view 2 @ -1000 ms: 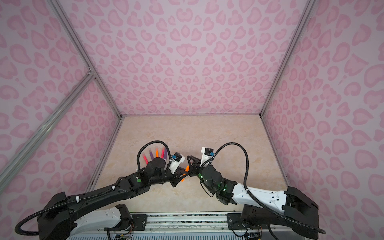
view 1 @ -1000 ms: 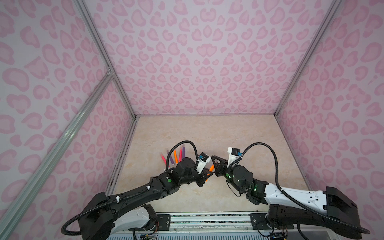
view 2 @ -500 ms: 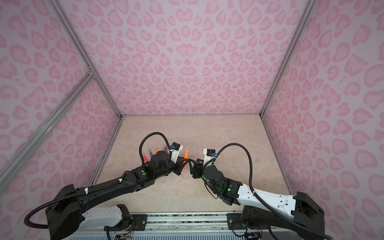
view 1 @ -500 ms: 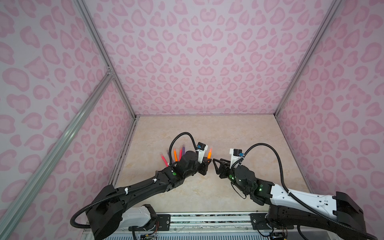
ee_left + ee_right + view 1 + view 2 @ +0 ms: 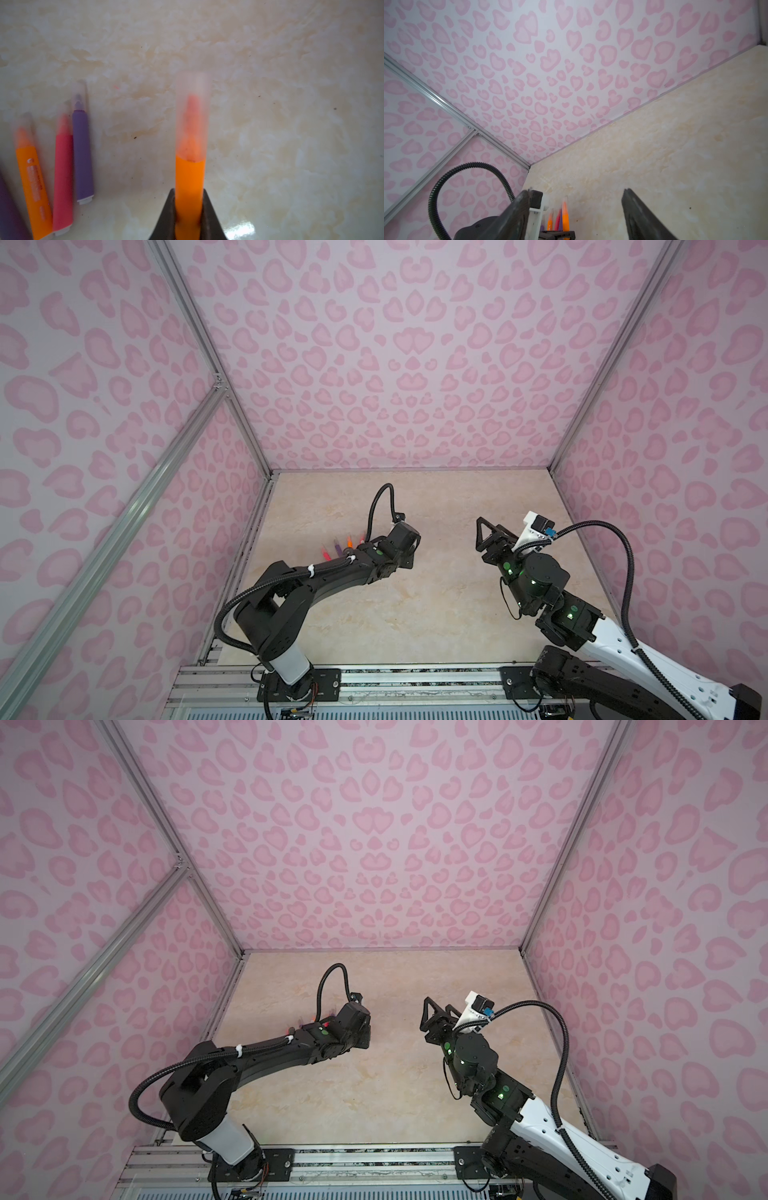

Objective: Insert the pens into the pen caps
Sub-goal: 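Lower the capped orange marker with the left gripper while the right withdraws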

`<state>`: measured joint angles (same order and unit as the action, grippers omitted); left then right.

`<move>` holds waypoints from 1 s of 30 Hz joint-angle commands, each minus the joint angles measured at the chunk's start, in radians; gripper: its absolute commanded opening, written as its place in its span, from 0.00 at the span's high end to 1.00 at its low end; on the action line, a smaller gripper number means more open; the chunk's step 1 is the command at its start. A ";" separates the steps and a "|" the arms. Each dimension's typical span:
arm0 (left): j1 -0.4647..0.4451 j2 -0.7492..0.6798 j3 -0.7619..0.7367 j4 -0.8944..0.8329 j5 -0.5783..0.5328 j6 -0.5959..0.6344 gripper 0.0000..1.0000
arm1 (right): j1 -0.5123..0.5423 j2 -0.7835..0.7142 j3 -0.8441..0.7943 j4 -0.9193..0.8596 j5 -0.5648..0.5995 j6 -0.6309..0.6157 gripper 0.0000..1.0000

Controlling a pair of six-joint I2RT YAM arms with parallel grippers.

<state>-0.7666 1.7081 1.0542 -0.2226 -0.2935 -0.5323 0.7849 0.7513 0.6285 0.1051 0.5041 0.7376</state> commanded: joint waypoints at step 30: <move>0.086 0.206 0.119 -0.170 0.111 -0.059 0.75 | -0.219 -0.175 -0.171 -0.106 0.059 0.033 0.26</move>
<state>-0.6819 1.8996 1.1671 -0.3840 -0.2062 -0.5850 0.5724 0.5922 0.4835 0.0380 0.4400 0.7559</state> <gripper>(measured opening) 0.244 0.736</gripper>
